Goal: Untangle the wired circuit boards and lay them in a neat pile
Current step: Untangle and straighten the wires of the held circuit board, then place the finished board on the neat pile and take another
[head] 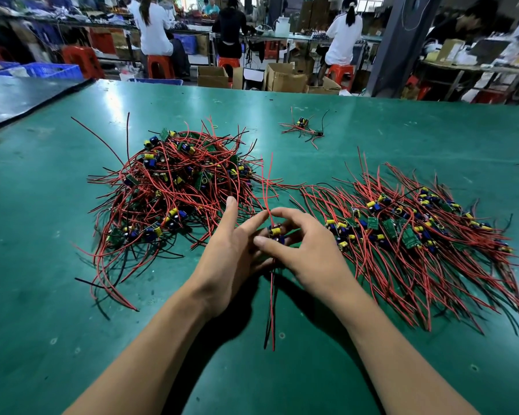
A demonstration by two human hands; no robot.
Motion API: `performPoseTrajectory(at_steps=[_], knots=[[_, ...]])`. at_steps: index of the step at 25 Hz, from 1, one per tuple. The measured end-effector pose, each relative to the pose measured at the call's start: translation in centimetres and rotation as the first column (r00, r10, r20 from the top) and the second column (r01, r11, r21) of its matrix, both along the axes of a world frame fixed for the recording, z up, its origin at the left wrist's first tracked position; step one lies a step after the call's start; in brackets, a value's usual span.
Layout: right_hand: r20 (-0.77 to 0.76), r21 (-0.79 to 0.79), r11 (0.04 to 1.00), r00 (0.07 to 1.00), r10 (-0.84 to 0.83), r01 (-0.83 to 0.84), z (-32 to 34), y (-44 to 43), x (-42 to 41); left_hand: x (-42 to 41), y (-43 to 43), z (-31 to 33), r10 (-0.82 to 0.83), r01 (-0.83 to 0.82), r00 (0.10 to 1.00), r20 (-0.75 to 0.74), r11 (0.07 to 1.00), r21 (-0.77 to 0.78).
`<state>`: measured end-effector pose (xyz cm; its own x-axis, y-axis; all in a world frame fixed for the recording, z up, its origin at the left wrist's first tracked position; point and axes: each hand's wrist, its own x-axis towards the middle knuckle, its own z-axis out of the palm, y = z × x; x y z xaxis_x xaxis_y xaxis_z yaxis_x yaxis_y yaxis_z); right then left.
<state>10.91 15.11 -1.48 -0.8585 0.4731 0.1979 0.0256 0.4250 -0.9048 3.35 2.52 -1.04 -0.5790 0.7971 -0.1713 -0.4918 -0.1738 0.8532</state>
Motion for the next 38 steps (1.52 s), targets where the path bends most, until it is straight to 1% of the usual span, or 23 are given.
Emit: performPoseTrajectory(at_steps=[1,2,4,6,8,9,10,11,12,13,15,16,17,18,19,21,24,26,28,31,35,37,38], knots=[[-0.009,0.109,0.994,1.000,-0.029,0.030,0.0,-0.2,-0.1,0.0,0.0,0.0,-0.012,0.012,1.000,-0.004,1.000,0.009],[-0.029,0.175,0.982,0.997,-0.073,0.077,0.1,-0.3,-0.2,0.1,0.0,0.0,-0.005,0.005,1.000,-0.009,1.000,0.003],[-0.062,0.208,0.957,0.979,-0.195,0.204,0.8,0.4,0.1,0.2,0.0,-0.1,0.061,-0.063,0.998,-0.030,0.996,-0.059],[-0.097,0.278,0.885,0.928,-0.361,0.373,1.4,2.2,0.8,0.4,-0.1,-0.1,0.130,-0.142,0.986,-0.101,0.982,-0.125],[-0.098,0.352,0.794,0.863,-0.496,0.496,1.9,4.2,1.8,0.8,-0.3,-0.1,0.175,-0.218,0.953,-0.249,0.963,-0.160],[-0.063,0.399,0.758,0.840,-0.539,0.516,2.0,4.8,2.2,0.9,-0.4,-0.3,0.192,-0.277,0.907,-0.376,0.942,-0.187],[-0.021,0.458,0.727,0.824,-0.566,0.512,2.0,4.9,2.4,0.8,-0.6,-0.5,0.204,-0.361,0.828,-0.523,0.907,-0.217],[-0.006,0.513,0.701,0.818,-0.575,0.496,2.0,4.6,2.4,0.7,-0.7,-0.7,0.215,-0.460,0.727,-0.652,0.857,-0.231],[-0.024,0.551,0.686,0.831,-0.555,0.475,1.8,4.0,2.2,0.5,-0.8,-0.8,0.233,-0.553,0.637,-0.735,0.803,-0.225],[-0.056,0.566,0.697,0.863,-0.502,0.441,1.7,3.2,1.9,0.4,-0.9,-0.8,0.263,-0.623,0.576,-0.774,0.754,-0.208],[-0.068,0.554,0.777,0.946,-0.316,0.299,1.4,1.3,1.2,-0.1,-1.3,-0.8,0.327,-0.728,0.485,-0.811,0.665,-0.168],[-0.030,0.558,0.805,0.974,-0.224,0.202,1.0,0.6,1.0,-0.4,-1.5,-0.8,0.347,-0.770,0.443,-0.826,0.619,-0.153],[0.031,0.573,0.811,0.986,-0.164,0.117,0.5,0.1,0.8,-0.7,-1.7,-0.7,0.366,-0.802,0.412,-0.834,0.579,-0.143],[0.101,0.593,0.803,0.983,-0.152,0.063,0.0,-0.2,0.7,-1.1,-1.9,-0.8,0.391,-0.823,0.404,-0.827,0.550,-0.142],[0.173,0.613,0.789,0.968,-0.184,0.040,-0.5,-0.2,0.7,-1.4,-2.1,-0.8,0.425,-0.833,0.421,-0.801,0.531,-0.156],[0.269,0.654,0.755,0.919,-0.290,0.047,-0.9,0.3,0.7,-1.9,-2.5,-0.5,0.506,-0.830,0.487,-0.711,0.522,-0.197],[0.261,0.683,0.722,0.888,-0.378,0.107,-1.0,0.8,0.6,-2.5,-3.2,-0.1,0.590,-0.802,0.571,-0.571,0.550,-0.233],[0.238,0.679,0.720,0.885,-0.400,0.143,-1.1,0.7,0.5,-3.0,-3.6,0.0,0.586,-0.779,0.611,-0.532,0.563,-0.275],[0.213,0.672,0.722,0.891,-0.402,0.165,-1.4,0.6,0.2,-3.7,-3.9,-0.2,0.549,-0.769,0.628,-0.552,0.547,-0.331],[0.164,0.618,0.767,0.926,-0.340,0.172,-1.6,0.8,-0.1,-3.8,-4.2,-0.4,0.496,-0.784,0.601,-0.627,0.518,-0.341],[0.099,0.505,0.850,0.967,-0.233,0.153,-2.0,0.9,-0.4,-2.5,-3.4,-0.5,0.354,-0.766,0.556,-0.752,0.571,-0.297],[0.064,0.458,0.874,0.975,-0.213,0.161,-2.1,1.0,-0.4,-2.3,-3.2,-0.4,0.324,-0.770,0.533,-0.781,0.568,-0.290],[0.045,0.431,0.886,0.977,-0.207,0.168,-1.9,1.0,-0.4,-2.2,-3.1,-0.2,0.323,-0.764,0.530,-0.784,0.582,-0.277]])
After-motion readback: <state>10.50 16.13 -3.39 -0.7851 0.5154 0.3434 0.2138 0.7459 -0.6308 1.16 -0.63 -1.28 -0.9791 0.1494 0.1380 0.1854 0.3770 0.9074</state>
